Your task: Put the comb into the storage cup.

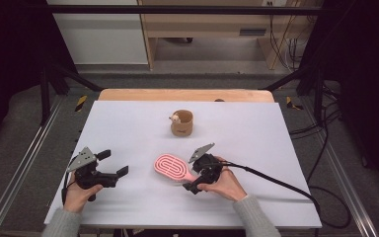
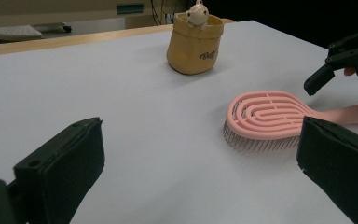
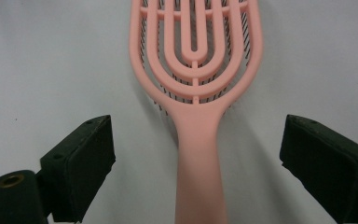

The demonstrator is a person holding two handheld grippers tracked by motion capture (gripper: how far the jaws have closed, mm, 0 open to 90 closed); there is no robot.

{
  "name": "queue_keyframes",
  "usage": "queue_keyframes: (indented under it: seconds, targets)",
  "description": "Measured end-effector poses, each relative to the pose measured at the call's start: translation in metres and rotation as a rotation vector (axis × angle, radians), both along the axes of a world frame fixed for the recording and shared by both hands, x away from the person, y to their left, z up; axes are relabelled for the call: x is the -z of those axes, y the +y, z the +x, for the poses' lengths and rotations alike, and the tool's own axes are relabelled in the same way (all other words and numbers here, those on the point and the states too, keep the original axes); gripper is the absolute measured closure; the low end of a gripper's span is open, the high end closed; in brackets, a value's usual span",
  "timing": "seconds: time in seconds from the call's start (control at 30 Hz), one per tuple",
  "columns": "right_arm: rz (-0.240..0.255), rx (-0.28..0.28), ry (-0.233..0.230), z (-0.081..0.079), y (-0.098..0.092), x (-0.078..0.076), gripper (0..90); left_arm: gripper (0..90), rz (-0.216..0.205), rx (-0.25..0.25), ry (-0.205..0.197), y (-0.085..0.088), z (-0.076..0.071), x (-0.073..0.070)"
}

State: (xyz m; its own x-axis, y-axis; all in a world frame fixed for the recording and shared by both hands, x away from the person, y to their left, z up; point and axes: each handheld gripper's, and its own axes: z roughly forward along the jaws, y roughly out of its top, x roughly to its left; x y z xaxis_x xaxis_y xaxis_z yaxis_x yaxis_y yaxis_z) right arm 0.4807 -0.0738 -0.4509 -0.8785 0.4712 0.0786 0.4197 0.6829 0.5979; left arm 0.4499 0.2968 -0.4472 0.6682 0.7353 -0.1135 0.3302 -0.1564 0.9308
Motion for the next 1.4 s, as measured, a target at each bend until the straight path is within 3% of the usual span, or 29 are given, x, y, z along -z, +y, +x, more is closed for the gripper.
queue_keyframes:
  seconds: [0.7, 1.4]
  targets:
    - [-0.031, -0.037, 0.026, 0.0034, 0.0017, 0.0076, 47.8, 0.8, 0.000, -0.001, -0.001, 0.0002, 0.0000, 0.0001]
    - [-0.063, -0.051, -0.001, 0.0025, 0.0026, 0.0104, 60.9, 0.8, 0.001, -0.001, 0.001, -0.0003, 0.0003, 0.0006]
